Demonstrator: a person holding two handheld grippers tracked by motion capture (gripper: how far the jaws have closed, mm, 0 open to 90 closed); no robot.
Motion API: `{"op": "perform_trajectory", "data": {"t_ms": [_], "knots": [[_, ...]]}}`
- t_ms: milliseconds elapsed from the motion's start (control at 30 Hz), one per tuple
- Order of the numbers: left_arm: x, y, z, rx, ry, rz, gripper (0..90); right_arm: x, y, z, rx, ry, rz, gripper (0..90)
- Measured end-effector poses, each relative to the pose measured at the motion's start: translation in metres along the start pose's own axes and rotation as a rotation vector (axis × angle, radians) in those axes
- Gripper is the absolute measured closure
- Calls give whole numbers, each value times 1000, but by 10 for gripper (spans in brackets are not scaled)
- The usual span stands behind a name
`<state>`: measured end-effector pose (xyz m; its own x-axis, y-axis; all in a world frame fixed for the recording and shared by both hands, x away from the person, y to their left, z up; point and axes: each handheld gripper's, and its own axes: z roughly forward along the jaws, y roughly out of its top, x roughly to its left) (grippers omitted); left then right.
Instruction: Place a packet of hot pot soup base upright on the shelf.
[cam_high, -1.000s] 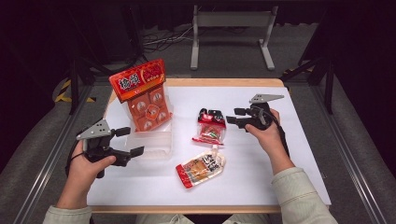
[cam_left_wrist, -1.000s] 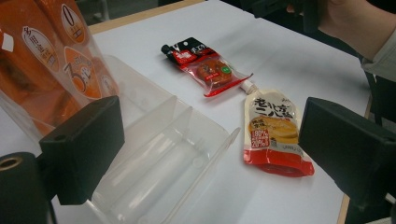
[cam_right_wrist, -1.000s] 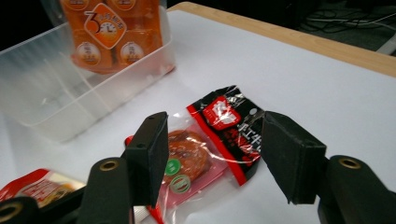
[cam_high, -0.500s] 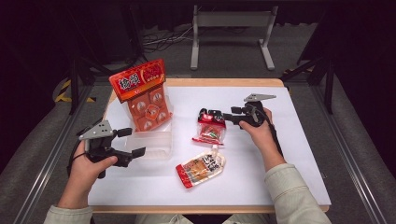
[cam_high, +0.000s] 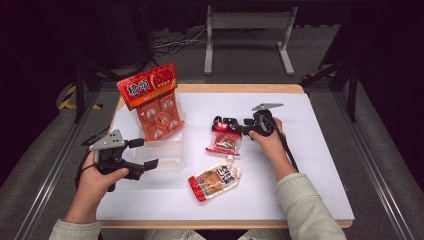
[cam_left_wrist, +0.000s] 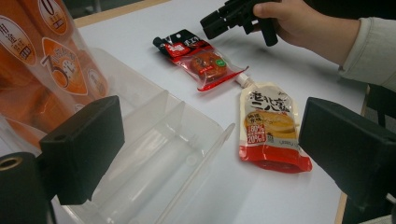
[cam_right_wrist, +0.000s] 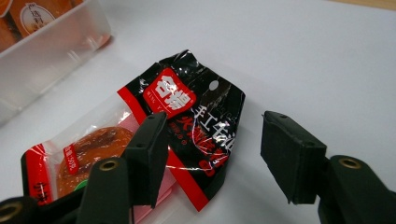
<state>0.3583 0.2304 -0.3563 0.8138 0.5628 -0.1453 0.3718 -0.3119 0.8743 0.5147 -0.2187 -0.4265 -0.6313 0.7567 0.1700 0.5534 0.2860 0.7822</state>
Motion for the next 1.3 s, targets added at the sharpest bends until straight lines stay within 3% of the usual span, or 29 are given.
{"op": "perform_trajectory", "data": {"t_ms": [300,400,433,567,600,733,800,1033,1300], "knots": [[-1,0,1,1,-5,5,78,-1,-5,13,39,16,24,412],[-1,0,1,5,-2,7,78,-2,-7,17,58,38,55,420],[-1,0,2,6,0,3,80,-3,-7,18,56,56,77,427],[0,-1,2,7,0,-1,80,-3,-8,21,40,66,80,458],[-1,-1,2,6,0,-1,81,-3,-8,21,44,55,77,522],[-1,0,2,7,2,5,80,-3,-7,20,53,36,59,597],[0,0,2,8,3,4,81,-3,-7,20,67,26,38,708],[1,-1,3,13,6,9,85,0,-5,18,86,17,3,879],[1,-2,4,12,1,4,84,4,-2,13,62,16,-12,897]]}}
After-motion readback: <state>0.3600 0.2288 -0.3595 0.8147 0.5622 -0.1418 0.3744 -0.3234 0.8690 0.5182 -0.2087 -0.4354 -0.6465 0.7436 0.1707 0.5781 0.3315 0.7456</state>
